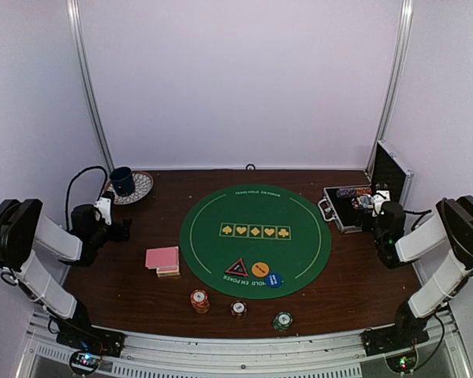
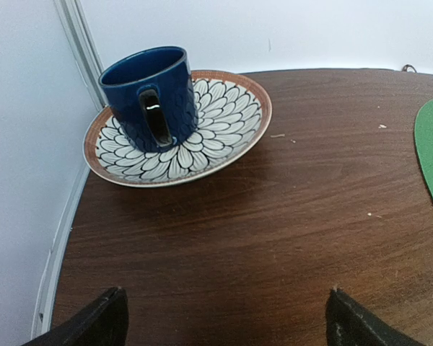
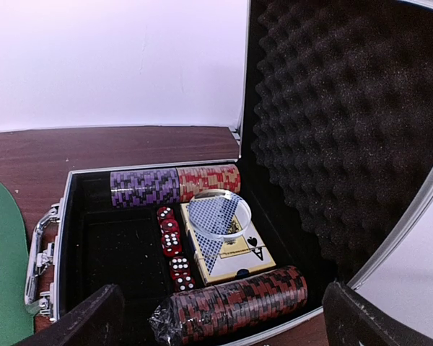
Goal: Distribute texas hold em gaming equipment
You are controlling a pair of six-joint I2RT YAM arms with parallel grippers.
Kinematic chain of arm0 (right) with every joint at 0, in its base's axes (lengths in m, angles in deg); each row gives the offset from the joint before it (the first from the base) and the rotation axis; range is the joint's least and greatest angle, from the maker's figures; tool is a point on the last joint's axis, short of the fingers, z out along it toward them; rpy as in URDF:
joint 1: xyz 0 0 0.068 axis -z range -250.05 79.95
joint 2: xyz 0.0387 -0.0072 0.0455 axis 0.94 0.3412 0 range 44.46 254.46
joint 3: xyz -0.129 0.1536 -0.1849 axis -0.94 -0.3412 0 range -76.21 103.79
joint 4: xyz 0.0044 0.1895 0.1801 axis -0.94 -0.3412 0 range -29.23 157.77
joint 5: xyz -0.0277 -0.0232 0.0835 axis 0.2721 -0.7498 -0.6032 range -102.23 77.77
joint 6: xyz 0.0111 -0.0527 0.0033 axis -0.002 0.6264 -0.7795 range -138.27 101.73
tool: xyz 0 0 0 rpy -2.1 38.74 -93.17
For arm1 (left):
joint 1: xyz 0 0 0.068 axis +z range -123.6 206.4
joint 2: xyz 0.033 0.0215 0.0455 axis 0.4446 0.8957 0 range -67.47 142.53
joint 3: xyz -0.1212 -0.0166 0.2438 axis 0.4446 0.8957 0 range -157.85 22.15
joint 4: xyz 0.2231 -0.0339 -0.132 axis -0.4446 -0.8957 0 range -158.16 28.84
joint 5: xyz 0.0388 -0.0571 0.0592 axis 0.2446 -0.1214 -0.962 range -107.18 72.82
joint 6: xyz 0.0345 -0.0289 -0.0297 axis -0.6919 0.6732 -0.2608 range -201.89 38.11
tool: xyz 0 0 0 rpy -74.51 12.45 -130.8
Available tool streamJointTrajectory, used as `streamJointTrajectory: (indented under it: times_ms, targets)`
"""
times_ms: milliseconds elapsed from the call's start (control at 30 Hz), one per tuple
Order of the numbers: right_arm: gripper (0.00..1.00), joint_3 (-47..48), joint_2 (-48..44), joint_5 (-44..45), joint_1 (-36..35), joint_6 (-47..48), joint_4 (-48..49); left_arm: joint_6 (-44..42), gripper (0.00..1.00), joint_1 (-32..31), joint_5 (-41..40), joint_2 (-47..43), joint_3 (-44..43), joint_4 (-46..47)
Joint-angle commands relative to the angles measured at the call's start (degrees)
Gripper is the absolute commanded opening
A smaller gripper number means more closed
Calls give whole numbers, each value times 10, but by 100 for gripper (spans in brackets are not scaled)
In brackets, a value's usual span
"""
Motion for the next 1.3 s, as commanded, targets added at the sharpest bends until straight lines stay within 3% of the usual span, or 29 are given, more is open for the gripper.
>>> streamJointTrajectory:
  times_ms: [0,400,533,767,900,1067,1267]
  targets:
    - [100,9,5,1,5,3,16,4,98,-3,-4,6,-2,34]
    - [99,15,0,-6,25,-18,-2,3,98,-3,-1,4,-1,34]
    - [100,28,-41,3,21,-15,-59,-2,98,-3,24,-13,-18,-4]
    - [99,64,-138,19,-17,29,-182,-58,98,-3,43,-49,-124,-256]
    - [100,124,-189,35,-45,40,-321,-129,98,-3,74,-76,-195,-426]
    - [100,213,-223,35,-93,47,-455,-130,98,-3,100,-139,-215,-509]
    - [99,268,-259,-15,-105,27,-509,-109,97,-3,140,-154,-300,-640]
